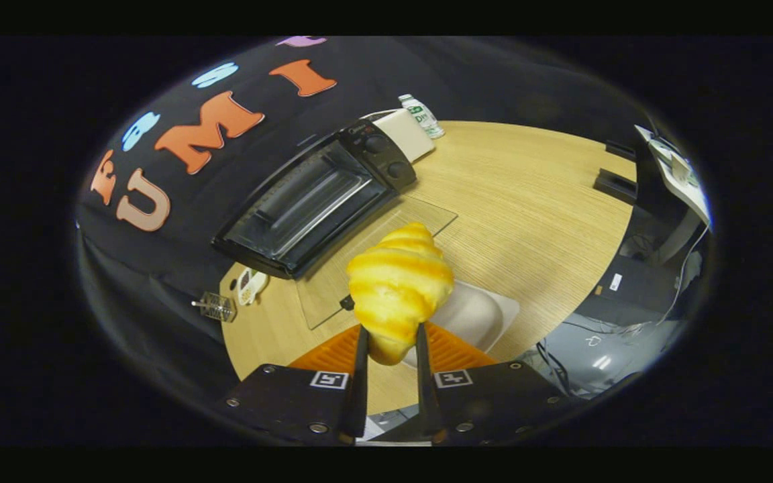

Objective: Open the toaster oven, put the food inside, and close the toaster oven door.

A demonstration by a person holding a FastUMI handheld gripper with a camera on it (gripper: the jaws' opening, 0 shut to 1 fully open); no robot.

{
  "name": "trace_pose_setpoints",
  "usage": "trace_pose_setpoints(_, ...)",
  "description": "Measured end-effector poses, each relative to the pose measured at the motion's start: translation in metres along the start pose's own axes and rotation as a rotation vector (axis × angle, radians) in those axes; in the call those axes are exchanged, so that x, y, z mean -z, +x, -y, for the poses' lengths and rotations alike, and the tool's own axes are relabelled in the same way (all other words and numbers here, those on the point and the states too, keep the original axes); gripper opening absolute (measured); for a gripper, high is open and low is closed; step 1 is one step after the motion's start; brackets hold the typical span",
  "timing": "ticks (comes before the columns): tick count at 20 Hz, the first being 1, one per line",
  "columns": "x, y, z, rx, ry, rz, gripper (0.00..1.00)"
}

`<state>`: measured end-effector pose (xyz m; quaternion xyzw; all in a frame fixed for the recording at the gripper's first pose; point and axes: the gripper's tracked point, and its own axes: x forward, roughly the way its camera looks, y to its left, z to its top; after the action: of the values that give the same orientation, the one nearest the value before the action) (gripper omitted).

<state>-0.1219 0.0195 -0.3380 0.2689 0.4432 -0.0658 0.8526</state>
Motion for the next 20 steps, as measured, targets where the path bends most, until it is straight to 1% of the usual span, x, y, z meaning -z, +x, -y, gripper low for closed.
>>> trace_pose_setpoints(7, -0.042, 0.033, -0.05, -0.17, 0.054, 0.008, 0.32)
trace_pose_setpoints(11, -0.067, 0.056, -0.076, -0.276, 0.117, 0.008, 0.32)
trace_pose_setpoints(14, -0.083, 0.072, -0.091, -0.322, 0.159, 0.015, 0.32)
trace_pose_setpoints(20, -0.1, 0.113, -0.115, -0.368, 0.201, 0.011, 0.32)
